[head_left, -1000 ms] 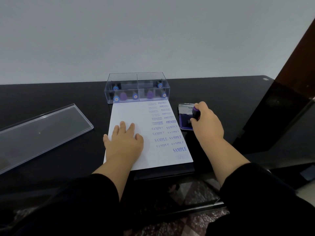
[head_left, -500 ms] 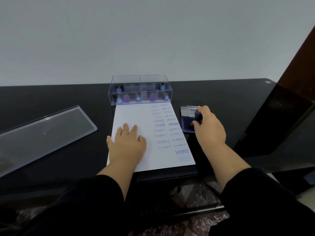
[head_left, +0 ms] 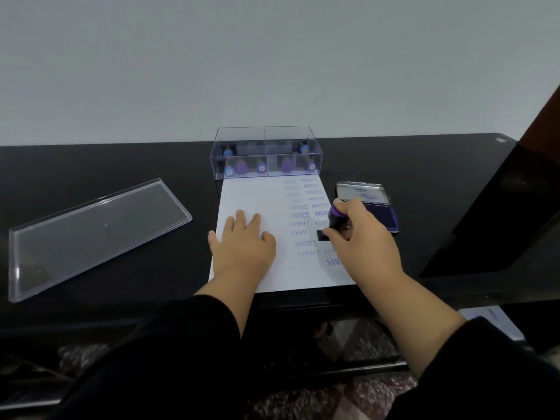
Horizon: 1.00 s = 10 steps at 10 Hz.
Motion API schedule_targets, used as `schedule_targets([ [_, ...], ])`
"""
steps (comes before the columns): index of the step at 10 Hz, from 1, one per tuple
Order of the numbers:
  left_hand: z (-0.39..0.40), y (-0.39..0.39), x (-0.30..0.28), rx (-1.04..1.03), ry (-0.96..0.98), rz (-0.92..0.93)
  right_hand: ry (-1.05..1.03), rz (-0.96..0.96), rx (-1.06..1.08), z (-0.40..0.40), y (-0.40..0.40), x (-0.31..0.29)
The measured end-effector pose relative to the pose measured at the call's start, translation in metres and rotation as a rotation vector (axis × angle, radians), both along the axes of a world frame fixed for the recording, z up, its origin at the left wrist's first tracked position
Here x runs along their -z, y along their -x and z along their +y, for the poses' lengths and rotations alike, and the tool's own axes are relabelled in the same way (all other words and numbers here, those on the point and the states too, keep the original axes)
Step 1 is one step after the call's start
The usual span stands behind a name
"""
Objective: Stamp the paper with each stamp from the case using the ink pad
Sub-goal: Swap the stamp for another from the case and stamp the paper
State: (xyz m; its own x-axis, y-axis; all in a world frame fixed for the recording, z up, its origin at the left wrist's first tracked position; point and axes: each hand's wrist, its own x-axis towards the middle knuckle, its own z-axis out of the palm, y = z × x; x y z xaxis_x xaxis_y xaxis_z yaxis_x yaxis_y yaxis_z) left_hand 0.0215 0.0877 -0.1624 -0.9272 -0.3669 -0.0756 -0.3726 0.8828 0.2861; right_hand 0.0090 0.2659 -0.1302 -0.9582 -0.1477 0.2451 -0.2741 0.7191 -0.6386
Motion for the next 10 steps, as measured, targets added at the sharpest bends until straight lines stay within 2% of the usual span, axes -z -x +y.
schedule_targets([
  [4, -0.001, 0.001, 0.000, 0.006, 0.003, -0.007, -0.062, -0.020, -0.100, -0.007, -0.027, 0.005],
  [10, -0.001, 0.001, 0.000, 0.011, 0.011, -0.019, -0.113, -0.010, -0.112, -0.012, -0.032, 0.010],
])
